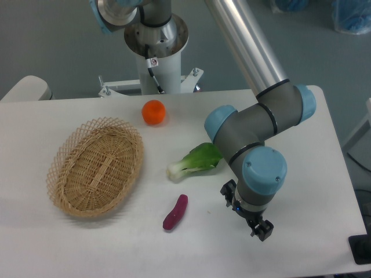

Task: Pick up the cucumber from the table
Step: 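Move the gripper toward the small green cucumber beside the yellow pepper, then lower the open gripper over the green cucumber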

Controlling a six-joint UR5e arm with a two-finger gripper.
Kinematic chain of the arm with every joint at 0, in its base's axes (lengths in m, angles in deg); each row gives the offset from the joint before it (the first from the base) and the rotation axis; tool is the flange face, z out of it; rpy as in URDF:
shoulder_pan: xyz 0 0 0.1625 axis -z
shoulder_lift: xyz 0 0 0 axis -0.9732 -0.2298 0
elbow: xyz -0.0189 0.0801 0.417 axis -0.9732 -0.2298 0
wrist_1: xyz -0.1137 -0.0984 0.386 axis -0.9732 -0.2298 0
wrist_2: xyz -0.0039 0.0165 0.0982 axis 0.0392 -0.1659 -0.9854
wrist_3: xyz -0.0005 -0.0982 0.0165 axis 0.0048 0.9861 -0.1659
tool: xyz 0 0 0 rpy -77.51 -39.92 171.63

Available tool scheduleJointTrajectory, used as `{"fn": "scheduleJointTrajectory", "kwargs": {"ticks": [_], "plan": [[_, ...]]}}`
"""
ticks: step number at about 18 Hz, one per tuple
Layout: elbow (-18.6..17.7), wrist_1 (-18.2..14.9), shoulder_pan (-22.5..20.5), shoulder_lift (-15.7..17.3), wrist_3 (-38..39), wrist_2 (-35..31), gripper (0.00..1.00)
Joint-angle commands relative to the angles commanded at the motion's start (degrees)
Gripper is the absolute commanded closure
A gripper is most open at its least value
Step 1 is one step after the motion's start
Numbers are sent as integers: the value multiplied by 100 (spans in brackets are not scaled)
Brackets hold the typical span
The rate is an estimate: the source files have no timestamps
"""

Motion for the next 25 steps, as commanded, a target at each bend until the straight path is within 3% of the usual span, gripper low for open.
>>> {"fn": "scheduleJointTrajectory", "kwargs": {"ticks": [9,14,18,25], "plan": [[52,-44,-26,44,-18,9,0],[-17,-184,-263,131,-35,9,0],[-394,-185,-474,351,-192,17,0],[-799,-106,-703,457,-290,18,0]]}}
